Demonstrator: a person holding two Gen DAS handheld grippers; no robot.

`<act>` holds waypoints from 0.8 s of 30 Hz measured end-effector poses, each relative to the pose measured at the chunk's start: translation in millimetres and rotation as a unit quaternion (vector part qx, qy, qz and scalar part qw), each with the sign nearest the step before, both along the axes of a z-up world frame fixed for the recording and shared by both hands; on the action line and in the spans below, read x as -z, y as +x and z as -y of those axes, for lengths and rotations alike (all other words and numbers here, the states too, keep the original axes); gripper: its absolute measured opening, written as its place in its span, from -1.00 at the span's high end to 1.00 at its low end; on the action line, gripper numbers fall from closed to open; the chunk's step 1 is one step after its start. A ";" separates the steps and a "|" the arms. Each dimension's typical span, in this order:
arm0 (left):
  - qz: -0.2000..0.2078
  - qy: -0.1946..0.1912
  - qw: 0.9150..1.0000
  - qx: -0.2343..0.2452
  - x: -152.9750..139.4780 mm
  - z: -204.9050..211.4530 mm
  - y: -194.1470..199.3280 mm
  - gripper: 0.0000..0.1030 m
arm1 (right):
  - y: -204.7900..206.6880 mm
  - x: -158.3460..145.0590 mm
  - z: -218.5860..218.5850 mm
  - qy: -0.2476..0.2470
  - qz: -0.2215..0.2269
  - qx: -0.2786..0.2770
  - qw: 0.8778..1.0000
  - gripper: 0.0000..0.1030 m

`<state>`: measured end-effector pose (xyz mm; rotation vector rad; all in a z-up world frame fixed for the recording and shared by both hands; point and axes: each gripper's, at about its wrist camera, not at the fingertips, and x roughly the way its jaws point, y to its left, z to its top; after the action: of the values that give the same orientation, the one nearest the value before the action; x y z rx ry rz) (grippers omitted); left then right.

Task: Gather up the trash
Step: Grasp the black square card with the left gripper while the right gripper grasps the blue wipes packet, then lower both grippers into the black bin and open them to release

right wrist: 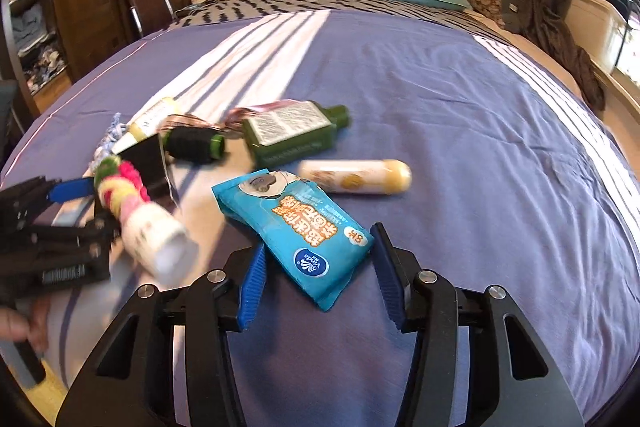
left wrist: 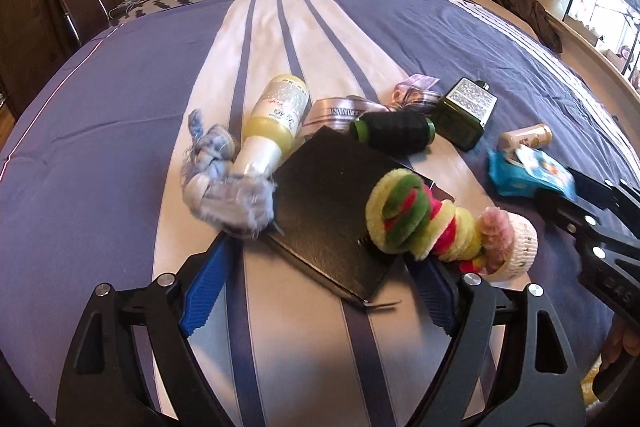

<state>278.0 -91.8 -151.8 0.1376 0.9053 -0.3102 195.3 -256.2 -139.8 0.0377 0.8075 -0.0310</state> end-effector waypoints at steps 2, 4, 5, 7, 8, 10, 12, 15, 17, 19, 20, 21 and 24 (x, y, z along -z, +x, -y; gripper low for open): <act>-0.002 -0.003 1.000 0.004 0.8 1.9 8.0 -0.55 | -6.6 0.2 8.4 0.003 0.001 0.008 1.000 0.02; -0.004 -0.007 1.000 0.007 1.6 4.2 14.8 -0.56 | -10.5 0.7 14.6 0.011 0.001 0.015 1.000 0.02; -0.006 -0.010 1.000 0.010 1.9 4.9 17.4 -0.55 | -10.4 0.5 15.5 0.014 0.000 0.016 1.000 0.02; -0.009 -0.013 1.000 0.014 2.2 6.3 22.1 -0.54 | -12.6 0.9 15.5 0.013 0.001 0.018 1.000 0.02; -0.008 -0.012 1.000 0.015 1.9 6.9 22.1 -0.52 | -13.0 1.0 15.2 0.011 0.001 0.019 1.000 0.02; -0.002 -0.007 1.000 0.019 1.1 7.2 18.2 -0.48 | -15.0 0.5 13.5 0.010 0.002 0.020 1.000 0.02; 0.001 -0.003 1.000 0.020 0.5 5.1 10.3 -0.45 | -18.3 -0.3 12.7 0.014 0.004 0.021 1.000 0.03; 0.002 -0.007 1.000 0.020 -0.4 -3.4 -7.3 -0.45 | -25.8 -2.0 10.5 0.013 0.006 0.022 1.000 0.03; 0.005 -0.009 1.000 0.017 -0.6 -10.8 -21.7 -0.45 | -33.9 -2.3 8.9 0.013 0.007 0.023 1.000 0.03; 0.010 -0.008 1.000 0.011 -1.0 -19.6 -40.0 -0.44 | -42.5 -3.1 7.4 0.013 0.009 0.026 1.000 0.03; 0.011 -0.007 1.000 0.009 -1.6 -22.4 -45.4 -0.44 | -47.1 -3.2 6.4 0.013 0.009 0.027 1.000 0.03; 0.013 -0.005 1.000 0.004 -2.4 -26.7 -54.2 -0.43 | -50.6 -3.1 5.2 0.013 0.009 0.028 0.999 0.03; 0.015 -0.004 1.000 -0.008 -3.8 -38.0 -76.0 -0.43 | -64.6 -2.6 0.3 0.014 0.009 0.025 1.000 0.03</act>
<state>202.1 -53.8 -148.1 0.1279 0.8749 -0.2958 130.6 -256.5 -137.2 0.0851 0.7899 -0.0671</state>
